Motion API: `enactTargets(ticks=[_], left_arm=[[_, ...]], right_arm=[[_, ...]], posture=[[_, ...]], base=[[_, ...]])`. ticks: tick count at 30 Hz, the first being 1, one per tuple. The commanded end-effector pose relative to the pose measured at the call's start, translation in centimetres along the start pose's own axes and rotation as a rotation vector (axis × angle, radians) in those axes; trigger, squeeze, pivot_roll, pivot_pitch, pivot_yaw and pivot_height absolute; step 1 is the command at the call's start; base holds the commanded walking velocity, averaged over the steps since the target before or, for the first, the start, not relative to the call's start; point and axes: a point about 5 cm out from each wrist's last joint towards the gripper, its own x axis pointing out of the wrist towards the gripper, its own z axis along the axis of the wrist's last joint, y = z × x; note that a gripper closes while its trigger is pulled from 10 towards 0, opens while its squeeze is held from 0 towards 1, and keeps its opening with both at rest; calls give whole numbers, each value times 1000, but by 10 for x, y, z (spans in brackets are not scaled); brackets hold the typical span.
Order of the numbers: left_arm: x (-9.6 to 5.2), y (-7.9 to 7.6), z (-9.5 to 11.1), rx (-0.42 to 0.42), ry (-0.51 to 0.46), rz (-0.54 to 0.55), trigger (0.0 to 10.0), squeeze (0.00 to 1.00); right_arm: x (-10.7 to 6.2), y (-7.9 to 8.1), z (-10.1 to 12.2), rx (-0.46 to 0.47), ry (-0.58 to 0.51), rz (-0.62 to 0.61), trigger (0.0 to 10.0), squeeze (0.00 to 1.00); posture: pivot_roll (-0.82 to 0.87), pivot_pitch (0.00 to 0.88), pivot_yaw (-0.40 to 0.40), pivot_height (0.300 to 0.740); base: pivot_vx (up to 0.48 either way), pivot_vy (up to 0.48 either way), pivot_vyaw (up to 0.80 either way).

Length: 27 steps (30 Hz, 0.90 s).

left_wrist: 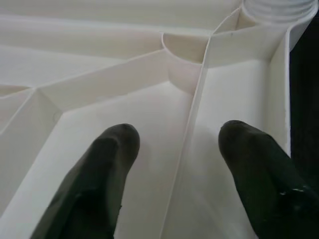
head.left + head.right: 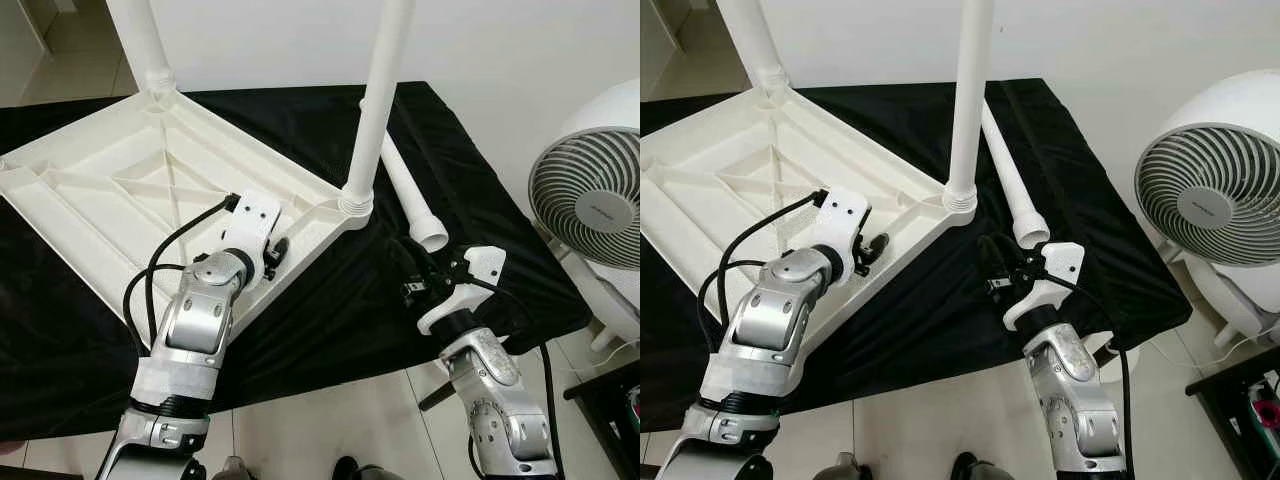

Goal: Building children table

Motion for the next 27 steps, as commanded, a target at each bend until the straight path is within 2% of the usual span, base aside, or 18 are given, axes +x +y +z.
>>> enactTargets(ticks=[1,2,4,5,6,7,8,9,12,14,17,19,21,24,27], left_arm=[[-3,-4,9,12,-67,-62,10000,1000],[-6,-5,14,27,-115,-84,10000,1000],[-6,-5,14,27,-115,-84,10000,1000],[-9,-7,19,40,-158,-104,10000,918],[-9,-7,19,40,-158,-104,10000,918],[-13,-9,23,53,-206,-123,10000,0],[-13,-9,23,53,-206,-123,10000,0],[-22,-12,30,75,-295,-156,10000,0],[-25,-13,32,76,-318,-176,10000,0],[-28,-10,32,83,-332,-189,10000,0],[-28,-9,32,86,-330,-186,10000,0],[-27,0,26,111,-300,-161,10000,0],[-27,0,26,111,-300,-161,10000,0],[-24,24,15,189,-234,-74,10000,0],[-24,33,11,224,-214,-50,10000,0]], right_arm=[[-2,-2,-1,-12,4,-11,10000,0],[-2,-2,-2,-13,4,-12,10000,0],[-2,-2,-2,-13,4,-12,10000,0],[-2,-2,-2,-15,3,-13,10000,0],[-2,-2,-2,-15,3,-13,10000,0],[-2,-4,-2,-34,-4,-34,10000,0],[-2,-4,-2,-34,-4,-34,10000,0],[-3,-13,-2,-74,-19,-119,10000,0],[-4,-16,-2,-84,-27,-159,10000,0],[-5,-24,-4,-118,-27,-253,10000,0],[-6,-27,-5,-130,-24,-284,10000,0],[-8,-32,-8,-118,-11,-336,10000,0],[-8,-32,-8,-118,-11,-336,10000,0],[-7,-35,-8,-117,-12,-359,10000,0],[-6,-36,-7,-122,-17,-363,10000,0]], posture=[[94,102,-4,740],[95,101,-5,740],[95,101,-5,740],[96,102,-6,740],[96,102,-6,740],[98,101,-9,740],[98,101,-9,740],[101,100,-12,740],[104,100,-14,740],[106,98,-16,740],[106,98,-16,740],[103,98,-17,740],[103,98,-17,740],[101,99,-17,740],[100,98,-17,740]], base=[[0,0,0],[0,0,0],[0,0,0],[0,0,0],[0,0,0],[0,0,0],[0,0,0],[0,0,0],[0,0,0],[0,0,0],[0,0,0],[0,0,0],[0,0,0],[0,0,0],[0,0,0]])
